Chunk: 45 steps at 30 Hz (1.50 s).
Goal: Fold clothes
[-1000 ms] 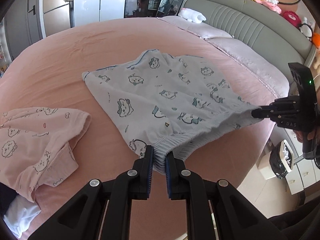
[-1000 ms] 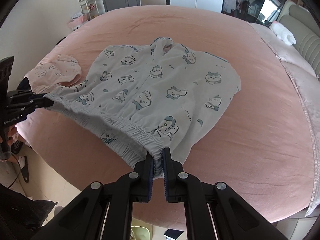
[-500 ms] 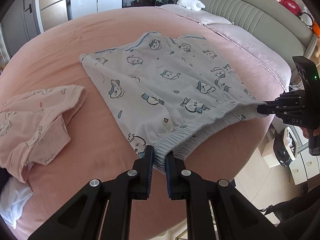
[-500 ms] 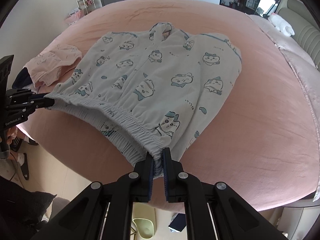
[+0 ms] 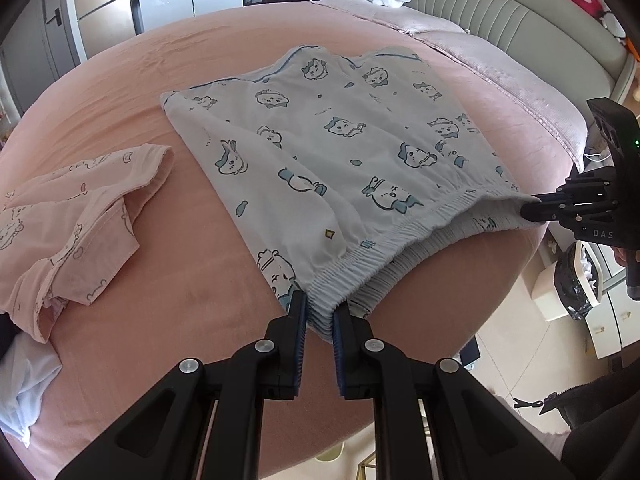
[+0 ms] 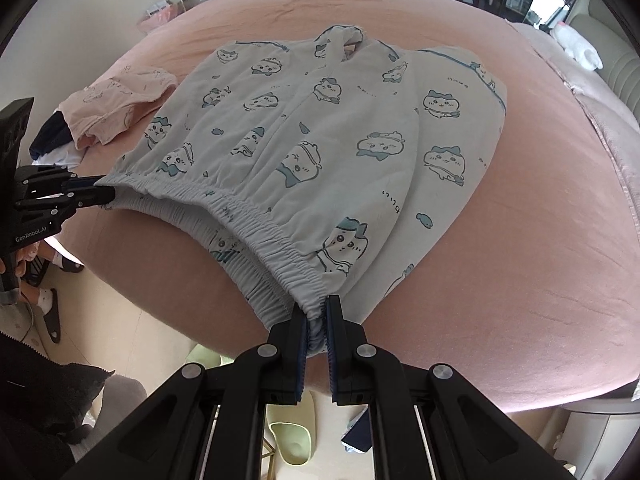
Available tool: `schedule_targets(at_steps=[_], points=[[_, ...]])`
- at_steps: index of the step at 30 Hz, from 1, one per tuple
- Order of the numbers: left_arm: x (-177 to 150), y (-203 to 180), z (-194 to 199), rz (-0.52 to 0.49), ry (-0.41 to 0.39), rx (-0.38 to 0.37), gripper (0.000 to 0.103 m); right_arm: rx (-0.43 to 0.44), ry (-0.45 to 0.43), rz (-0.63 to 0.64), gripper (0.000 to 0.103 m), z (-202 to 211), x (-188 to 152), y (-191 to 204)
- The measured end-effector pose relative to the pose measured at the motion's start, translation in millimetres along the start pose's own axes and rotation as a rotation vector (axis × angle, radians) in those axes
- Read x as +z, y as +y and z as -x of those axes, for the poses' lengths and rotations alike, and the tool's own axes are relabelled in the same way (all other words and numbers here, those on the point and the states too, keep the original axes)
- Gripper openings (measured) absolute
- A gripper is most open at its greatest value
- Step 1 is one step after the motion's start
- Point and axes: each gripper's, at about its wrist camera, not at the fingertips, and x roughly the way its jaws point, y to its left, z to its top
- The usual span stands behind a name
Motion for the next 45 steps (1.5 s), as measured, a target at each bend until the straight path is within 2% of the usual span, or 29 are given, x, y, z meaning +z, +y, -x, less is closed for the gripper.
schedule_targets(at_steps=[4,7,9,10,11,12,13,16,18,19,24,27,30,34,40,45], points=[[3,0,-1,0.039,0.012,0.003,0.012,0.004,-0.013,-0.012,0.006,0,1,-1],[4,-1,1,0.056,0.009,0.015,0.018,-0.008,-0.027,-0.009,0.007,2,2,2],[6,-1,4,0.058,0.000,0.027,0.028,-0.019,-0.032,-0.006,0.008,5,2,4],[7,-1,7,0.060,0.000,0.031,0.041,-0.025,-0.033,-0.005,0.010,7,2,5],[8,0,9,0.061,0.001,0.034,0.060,-0.034,-0.028,-0.007,0.016,8,2,5],[8,1,13,0.066,-0.006,0.035,0.069,-0.039,-0.025,-0.011,0.024,9,2,5],[8,2,17,0.071,-0.014,0.035,0.073,-0.041,-0.023,-0.016,0.028,10,2,5],[10,5,30,0.072,-0.029,0.053,0.075,-0.037,-0.029,-0.029,0.042,21,1,4],[16,3,39,0.046,-0.043,0.067,0.075,-0.048,-0.040,-0.027,0.067,31,2,1],[20,1,45,0.022,-0.053,0.071,0.075,-0.061,-0.052,-0.027,0.070,36,3,-2],[50,-26,68,-0.140,-0.152,0.124,0.077,-0.119,-0.108,-0.029,0.072,53,18,-17],[68,-41,69,-0.205,-0.186,0.099,0.080,-0.158,-0.131,-0.031,0.072,59,29,-27],[84,-59,62,-0.246,-0.184,0.075,0.081,-0.174,-0.146,-0.040,0.072,62,38,-37],[97,-84,44,-0.280,-0.144,0.030,0.081,-0.194,-0.155,-0.037,0.072,62,49,-46],[99,-133,15,-0.345,-0.055,0.030,0.081,-0.188,-0.134,-0.052,0.072,51,65,-63],[105,-158,-2,-0.312,0.045,0.035,0.081,-0.162,-0.129,-0.107,0.072,41,81,-83]])
